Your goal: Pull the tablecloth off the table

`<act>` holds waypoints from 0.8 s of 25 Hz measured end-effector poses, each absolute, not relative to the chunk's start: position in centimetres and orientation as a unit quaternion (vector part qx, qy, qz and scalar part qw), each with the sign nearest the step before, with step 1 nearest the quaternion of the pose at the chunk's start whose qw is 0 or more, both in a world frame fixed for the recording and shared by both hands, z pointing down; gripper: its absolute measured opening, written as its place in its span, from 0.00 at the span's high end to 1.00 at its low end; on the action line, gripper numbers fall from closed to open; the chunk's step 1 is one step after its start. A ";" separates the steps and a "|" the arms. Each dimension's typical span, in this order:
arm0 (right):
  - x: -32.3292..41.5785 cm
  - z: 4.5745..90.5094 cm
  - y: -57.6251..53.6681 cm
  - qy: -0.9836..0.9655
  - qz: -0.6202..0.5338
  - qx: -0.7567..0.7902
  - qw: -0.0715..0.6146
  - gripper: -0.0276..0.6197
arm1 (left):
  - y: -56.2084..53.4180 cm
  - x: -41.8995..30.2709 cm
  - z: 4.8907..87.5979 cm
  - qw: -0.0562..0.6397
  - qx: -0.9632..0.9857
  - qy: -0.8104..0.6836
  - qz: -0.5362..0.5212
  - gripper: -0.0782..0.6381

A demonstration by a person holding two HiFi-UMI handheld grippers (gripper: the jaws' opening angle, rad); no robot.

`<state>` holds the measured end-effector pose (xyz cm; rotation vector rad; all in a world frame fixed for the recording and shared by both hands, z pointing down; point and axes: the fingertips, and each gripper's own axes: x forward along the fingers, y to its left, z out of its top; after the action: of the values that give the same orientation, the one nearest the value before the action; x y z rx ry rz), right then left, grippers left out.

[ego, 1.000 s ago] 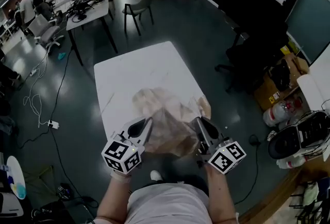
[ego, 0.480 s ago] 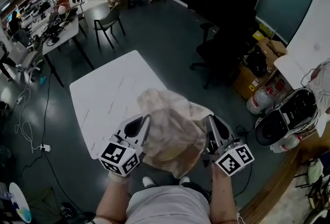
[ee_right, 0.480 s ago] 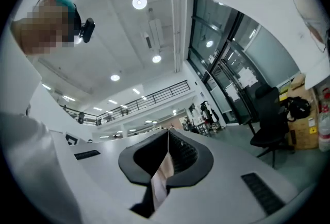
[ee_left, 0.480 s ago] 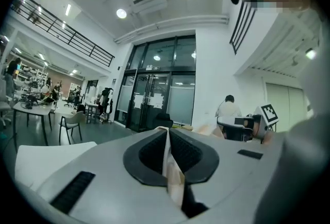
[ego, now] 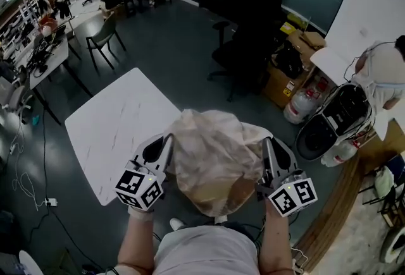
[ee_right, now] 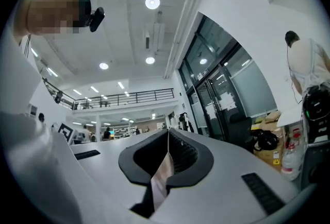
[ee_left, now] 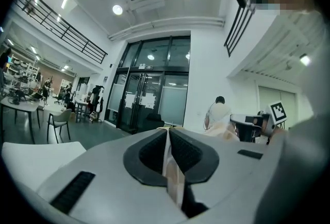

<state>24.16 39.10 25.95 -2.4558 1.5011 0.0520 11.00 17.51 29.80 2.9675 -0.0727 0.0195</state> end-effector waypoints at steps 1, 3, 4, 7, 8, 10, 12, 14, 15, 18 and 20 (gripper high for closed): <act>24.4 26.0 39.8 0.510 0.019 -0.851 0.124 0.91 | 18.0 11.4 29.8 0.086 0.996 -0.021 0.007 0.87; 25.1 26.1 41.1 0.494 0.019 -0.862 0.110 0.91 | 19.0 12.4 29.8 0.084 0.996 -0.013 0.010 0.87; 25.5 26.2 41.7 0.487 0.019 -0.867 0.103 0.91 | 19.5 12.9 29.7 0.084 0.996 -0.009 0.012 0.87; 26.5 26.4 42.8 0.473 0.015 -0.876 0.096 0.91 | 20.1 14.0 29.8 0.086 0.996 -0.003 0.014 0.87; 26.7 26.4 43.1 0.470 0.015 -0.877 0.096 0.91 | 20.1 14.2 29.8 0.088 0.996 -0.003 0.014 0.87; 27.3 26.3 43.5 0.464 0.017 -0.880 0.095 0.91 | 20.0 14.7 29.8 0.089 0.996 -0.003 0.014 0.87; 27.8 26.5 43.9 0.458 0.016 -0.885 0.086 0.91 | 20.1 15.1 29.9 0.089 0.996 -0.003 0.014 0.87; 28.3 26.8 44.1 0.445 0.009 -0.894 0.058 0.92 | 20.1 15.3 30.0 0.087 0.996 -0.004 0.015 0.87; 28.4 26.9 44.1 0.438 0.006 -0.898 0.045 0.92 | 20.0 15.2 30.1 0.086 0.996 -0.004 0.016 0.87; 28.6 27.0 44.3 0.436 0.005 -0.899 0.050 0.92 | 19.8 15.0 30.2 0.085 0.996 -0.008 0.016 0.87; 28.5 27.0 44.2 0.438 0.006 -0.897 0.059 0.92 | 19.5 14.8 30.2 0.084 0.996 -0.011 0.017 0.87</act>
<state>28.47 44.16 27.03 -2.7171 1.3268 0.0189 14.82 19.54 30.25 2.9729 -0.0319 0.0497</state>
